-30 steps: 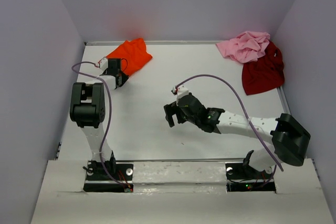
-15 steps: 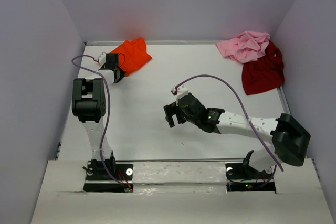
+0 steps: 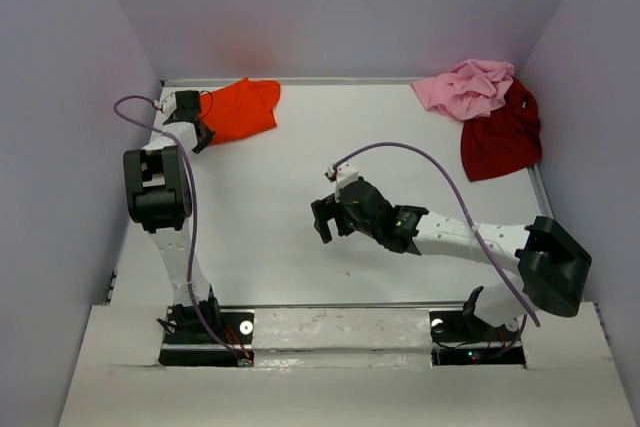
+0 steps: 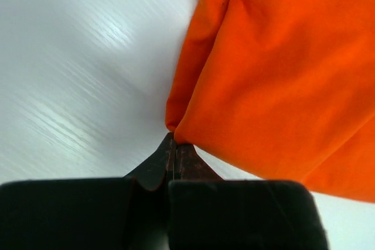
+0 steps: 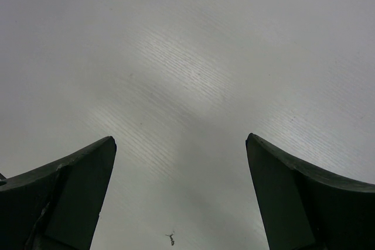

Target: Fold and stack the t-shirts

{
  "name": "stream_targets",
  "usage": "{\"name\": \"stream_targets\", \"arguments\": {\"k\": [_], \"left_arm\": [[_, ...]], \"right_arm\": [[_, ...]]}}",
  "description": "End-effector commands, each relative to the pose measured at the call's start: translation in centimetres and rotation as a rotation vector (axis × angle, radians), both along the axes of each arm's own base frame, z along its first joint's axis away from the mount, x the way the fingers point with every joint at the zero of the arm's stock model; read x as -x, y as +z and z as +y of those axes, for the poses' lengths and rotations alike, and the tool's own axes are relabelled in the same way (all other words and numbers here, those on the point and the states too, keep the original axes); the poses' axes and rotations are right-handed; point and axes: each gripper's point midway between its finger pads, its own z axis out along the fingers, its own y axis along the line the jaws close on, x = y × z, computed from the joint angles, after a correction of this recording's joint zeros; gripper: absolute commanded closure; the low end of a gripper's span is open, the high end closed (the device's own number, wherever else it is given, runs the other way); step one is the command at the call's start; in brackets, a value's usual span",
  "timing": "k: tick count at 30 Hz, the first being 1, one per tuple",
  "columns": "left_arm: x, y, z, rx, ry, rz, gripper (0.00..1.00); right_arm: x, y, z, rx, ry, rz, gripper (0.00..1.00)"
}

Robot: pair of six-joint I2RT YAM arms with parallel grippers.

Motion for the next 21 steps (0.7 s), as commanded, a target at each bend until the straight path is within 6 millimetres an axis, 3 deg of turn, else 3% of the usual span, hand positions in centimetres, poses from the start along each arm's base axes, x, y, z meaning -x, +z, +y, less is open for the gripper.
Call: {"name": "stream_targets", "arguments": {"k": [1, 3, 10, 18, 20, 21], "left_arm": [[-1.2, 1.8, 2.7, -0.070, 0.021, -0.008, 1.00], [-1.2, 0.9, 3.1, -0.076, 0.023, 0.020, 1.00], [-3.0, 0.8, 5.1, -0.097, 0.042, 0.023, 1.00], [-2.6, -0.5, 6.9, -0.097, 0.062, 0.052, 1.00], [-2.6, 0.2, 7.0, -0.089, 0.067, 0.037, 1.00], [-2.7, 1.6, 7.0, -0.091, 0.069, 0.011, 0.95]], "right_arm": [[-0.4, 2.7, 1.0, -0.089, 0.012, -0.053, 0.02], [-0.3, 2.7, 1.0, -0.093, 0.012, -0.049, 0.03], [-0.1, 2.3, 0.9, -0.091, 0.014, -0.037, 0.03], [-0.3, 1.8, 1.4, -0.079, 0.021, -0.026, 0.03], [-0.3, 1.6, 1.6, -0.076, 0.025, -0.022, 0.03], [-0.3, 1.5, 1.8, -0.076, 0.031, -0.019, 0.03]]}}
